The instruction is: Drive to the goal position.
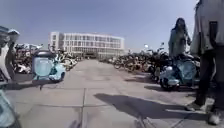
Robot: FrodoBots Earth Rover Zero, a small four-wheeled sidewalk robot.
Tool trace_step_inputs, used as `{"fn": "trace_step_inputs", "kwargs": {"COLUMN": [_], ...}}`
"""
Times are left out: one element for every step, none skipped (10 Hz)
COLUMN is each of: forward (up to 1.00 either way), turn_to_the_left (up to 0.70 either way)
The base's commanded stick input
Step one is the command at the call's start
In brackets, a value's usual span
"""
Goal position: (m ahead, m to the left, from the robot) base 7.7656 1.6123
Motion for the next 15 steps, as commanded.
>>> {"fn": "trace_step_inputs", "kwargs": {"forward": [1.0, 1.0, 1.0, 1.0, 1.0, 1.0, 1.0, 1.0, 1.0, 1.0, 1.0, 1.0, 1.0, 1.0, 1.0], "turn_to_the_left": [0.0, 0.0, 0.0, 0.0, 0.0, 0.37, 0.4, 0.4, 0.4, 0.26, 0.0, 0.12, 0.29, 0.35, 0.0]}}
